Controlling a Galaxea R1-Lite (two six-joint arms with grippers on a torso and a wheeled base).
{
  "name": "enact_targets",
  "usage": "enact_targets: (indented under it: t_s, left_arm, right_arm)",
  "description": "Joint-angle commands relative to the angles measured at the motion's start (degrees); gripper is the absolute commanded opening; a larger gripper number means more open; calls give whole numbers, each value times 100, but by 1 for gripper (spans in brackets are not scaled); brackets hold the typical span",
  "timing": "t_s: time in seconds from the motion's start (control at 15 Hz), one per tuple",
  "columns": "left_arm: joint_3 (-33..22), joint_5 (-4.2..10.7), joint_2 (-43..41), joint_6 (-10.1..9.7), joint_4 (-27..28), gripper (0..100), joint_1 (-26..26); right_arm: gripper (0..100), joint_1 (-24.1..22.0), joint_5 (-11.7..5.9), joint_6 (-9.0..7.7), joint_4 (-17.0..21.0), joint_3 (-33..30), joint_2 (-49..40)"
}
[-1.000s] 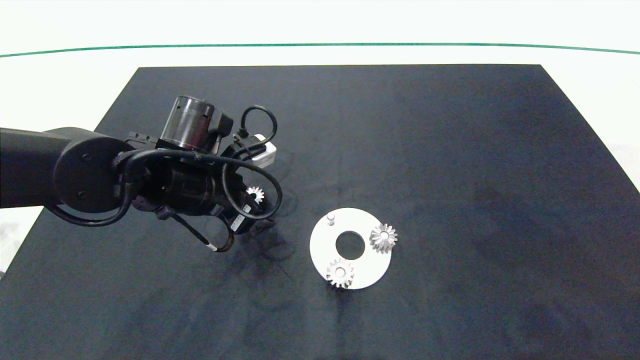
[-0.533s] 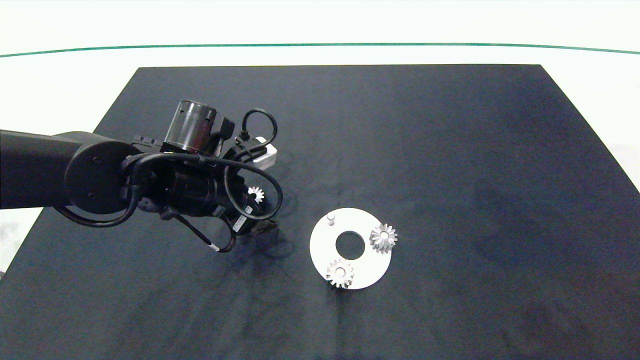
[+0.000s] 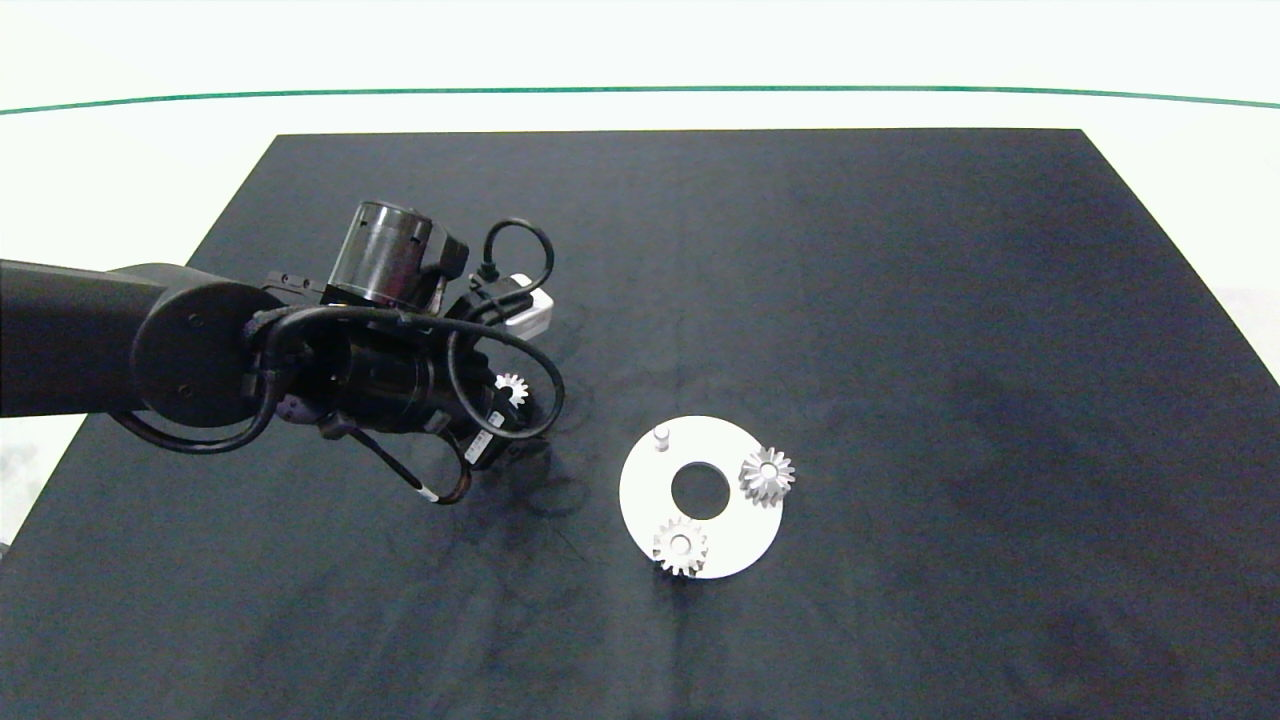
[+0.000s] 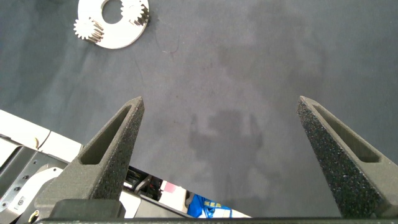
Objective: Install three planetary gears onto the carrier pins
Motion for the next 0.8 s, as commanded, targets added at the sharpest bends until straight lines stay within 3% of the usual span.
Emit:
enact_targets:
  t_s: [0.07,0.8]
  left_arm:
    - [-16,6,45,20,8,78,0]
    - [-34,-12,150,20,-159,56,0]
  right_arm:
    - [100,4,-11,2,26,0,21]
    - [100,4,-11,2,26,0,21]
